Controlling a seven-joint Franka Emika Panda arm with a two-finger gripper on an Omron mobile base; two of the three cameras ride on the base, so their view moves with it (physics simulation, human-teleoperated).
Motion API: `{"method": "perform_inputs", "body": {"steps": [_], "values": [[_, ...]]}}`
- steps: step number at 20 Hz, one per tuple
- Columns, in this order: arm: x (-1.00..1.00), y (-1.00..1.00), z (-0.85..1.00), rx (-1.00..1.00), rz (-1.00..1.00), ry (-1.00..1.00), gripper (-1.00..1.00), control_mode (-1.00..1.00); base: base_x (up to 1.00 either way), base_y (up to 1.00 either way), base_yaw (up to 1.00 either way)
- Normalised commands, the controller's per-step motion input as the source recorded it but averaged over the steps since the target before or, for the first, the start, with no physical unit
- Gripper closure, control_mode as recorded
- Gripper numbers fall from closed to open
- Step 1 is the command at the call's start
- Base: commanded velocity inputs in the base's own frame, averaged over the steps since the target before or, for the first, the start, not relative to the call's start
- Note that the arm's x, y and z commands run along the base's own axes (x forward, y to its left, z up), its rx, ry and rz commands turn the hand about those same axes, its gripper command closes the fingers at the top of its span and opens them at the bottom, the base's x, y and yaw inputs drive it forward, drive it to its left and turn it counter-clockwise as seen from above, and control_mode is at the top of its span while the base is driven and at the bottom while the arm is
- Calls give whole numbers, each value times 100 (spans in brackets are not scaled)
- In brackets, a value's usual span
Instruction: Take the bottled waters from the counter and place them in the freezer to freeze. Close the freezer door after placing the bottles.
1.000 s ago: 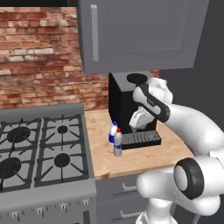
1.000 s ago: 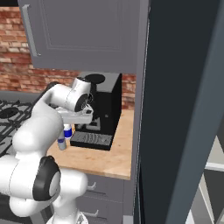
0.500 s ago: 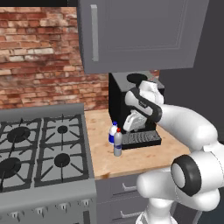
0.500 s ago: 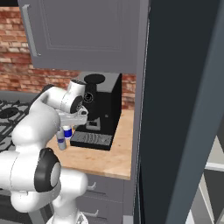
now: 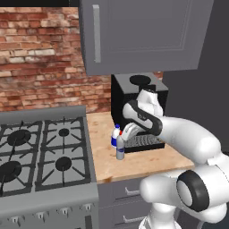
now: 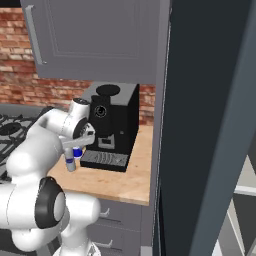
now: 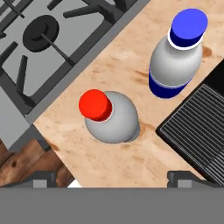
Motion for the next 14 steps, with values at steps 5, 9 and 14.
{"method": "perform_inputs", "body": {"steps": [5, 9, 14], "values": [[12, 12, -11, 0, 0, -1, -100, -100, 0, 0, 0], [25, 16, -7, 0, 0, 0, -100, -100, 0, 0, 0], [26, 15, -9, 0, 0, 0, -100, -100, 0, 0, 0]]}}
